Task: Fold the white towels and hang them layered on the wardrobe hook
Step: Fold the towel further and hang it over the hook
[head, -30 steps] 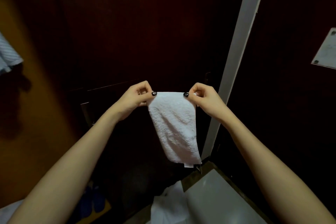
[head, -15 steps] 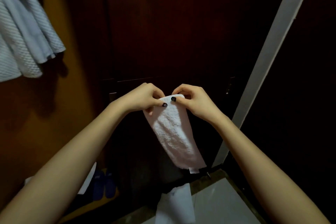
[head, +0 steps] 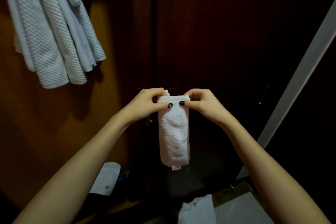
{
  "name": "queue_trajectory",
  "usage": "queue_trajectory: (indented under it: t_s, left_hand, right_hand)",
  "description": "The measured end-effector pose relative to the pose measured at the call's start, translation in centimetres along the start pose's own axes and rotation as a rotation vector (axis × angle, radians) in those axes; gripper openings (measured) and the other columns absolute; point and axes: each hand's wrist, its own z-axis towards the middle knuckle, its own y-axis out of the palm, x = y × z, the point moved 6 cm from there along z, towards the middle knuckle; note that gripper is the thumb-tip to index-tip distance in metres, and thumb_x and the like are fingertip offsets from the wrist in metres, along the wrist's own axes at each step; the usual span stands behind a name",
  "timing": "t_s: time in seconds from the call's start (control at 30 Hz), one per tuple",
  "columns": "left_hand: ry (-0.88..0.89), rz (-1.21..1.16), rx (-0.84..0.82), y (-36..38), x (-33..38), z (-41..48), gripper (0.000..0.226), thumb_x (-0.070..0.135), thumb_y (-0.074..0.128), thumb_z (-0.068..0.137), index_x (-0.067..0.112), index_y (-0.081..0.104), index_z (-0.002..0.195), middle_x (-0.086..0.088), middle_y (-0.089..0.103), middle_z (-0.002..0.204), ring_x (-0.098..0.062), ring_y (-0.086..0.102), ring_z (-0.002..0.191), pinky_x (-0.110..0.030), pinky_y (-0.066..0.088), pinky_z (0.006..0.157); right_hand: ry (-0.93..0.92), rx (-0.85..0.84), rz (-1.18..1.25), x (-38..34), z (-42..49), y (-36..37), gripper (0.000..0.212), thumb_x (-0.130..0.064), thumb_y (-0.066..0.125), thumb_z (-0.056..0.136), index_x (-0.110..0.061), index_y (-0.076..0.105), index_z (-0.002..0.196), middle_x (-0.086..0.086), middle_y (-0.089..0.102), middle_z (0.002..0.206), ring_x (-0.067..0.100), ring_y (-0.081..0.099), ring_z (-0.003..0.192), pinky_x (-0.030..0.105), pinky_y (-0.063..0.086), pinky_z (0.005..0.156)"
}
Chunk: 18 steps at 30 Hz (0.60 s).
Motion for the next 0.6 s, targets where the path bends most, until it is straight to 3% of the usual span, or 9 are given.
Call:
queue_trajectory:
  t_s: [0.1,0.2,0.3,0.4,0.47,0.53,0.6]
  left_hand:
    - [0.029,-0.139,0.077,-2.0,-0.6,-0.5,0.025,0.032,0.075,0.078,0.013,0.060,0.078,0.014,0.058,0.074,-0.001,0.052,0.072,-0.016,0.041,0.065]
    - [0.032,-0.237,0.082,-3.8,-1.3,-0.4,0.020,0.030,0.074,0.078,0.020,0.057,0.074,0.017,0.059,0.072,0.003,0.052,0.069,-0.011,0.042,0.062]
    - [0.019,-0.307,0.028,-5.1,-2.1,-0.3,0.022,0.039,0.074,0.076,0.024,0.058,0.072,0.014,0.061,0.075,0.000,0.056,0.074,-0.014,0.045,0.066]
    - [0.025,-0.313,0.006,-6.2,-3.0,-0.2,0.066,0.074,0.064,0.072,0.008,0.056,0.077,-0.005,0.056,0.079,-0.014,0.050,0.073,-0.019,0.039,0.064]
    - [0.023,-0.334,0.006,-6.7,-3.5,-0.3,0.078,0.085,0.054,0.069,0.008,0.053,0.074,-0.012,0.052,0.080,-0.019,0.045,0.071,-0.024,0.035,0.062]
    - [0.017,-0.329,0.014,-7.2,-4.0,-0.4,0.072,0.081,0.058,0.071,0.009,0.055,0.078,-0.006,0.054,0.079,-0.015,0.049,0.070,-0.018,0.037,0.061]
    - [0.011,-0.351,0.032,-7.7,-4.7,-0.6,0.046,0.060,0.067,0.077,0.016,0.058,0.083,0.006,0.059,0.081,-0.003,0.055,0.073,-0.014,0.043,0.065]
  right_hand:
    - [-0.013,0.021,0.157,-0.5,1.3,2.0,0.010,-0.005,0.072,0.085,-0.003,0.071,0.095,0.006,0.071,0.106,0.011,0.069,0.096,0.023,0.055,0.085]
    - [-0.001,-0.013,0.208,-1.1,2.8,4.2,0.007,-0.007,0.072,0.085,-0.005,0.074,0.092,0.002,0.064,0.127,0.007,0.064,0.111,0.022,0.052,0.094]
    - [-0.052,-0.065,0.257,-2.4,3.9,5.6,0.011,-0.007,0.071,0.085,-0.005,0.074,0.096,0.002,0.070,0.119,0.014,0.067,0.111,0.025,0.054,0.092]
    - [-0.085,-0.087,0.228,-3.4,4.7,6.7,0.011,-0.003,0.070,0.086,-0.005,0.072,0.096,0.009,0.072,0.111,0.020,0.069,0.105,0.029,0.056,0.090]
    - [-0.087,-0.089,0.195,-3.8,5.3,7.4,0.010,-0.004,0.071,0.086,-0.002,0.071,0.095,0.011,0.073,0.102,0.019,0.071,0.096,0.028,0.057,0.084]
    - [-0.088,-0.075,0.148,-4.0,5.9,8.0,0.005,-0.006,0.073,0.085,-0.007,0.072,0.090,0.004,0.074,0.091,0.014,0.070,0.087,0.023,0.056,0.078]
    - [-0.087,-0.042,0.081,-4.0,6.4,8.6,0.004,-0.008,0.074,0.084,-0.009,0.073,0.088,0.002,0.074,0.087,0.013,0.070,0.084,0.025,0.056,0.078]
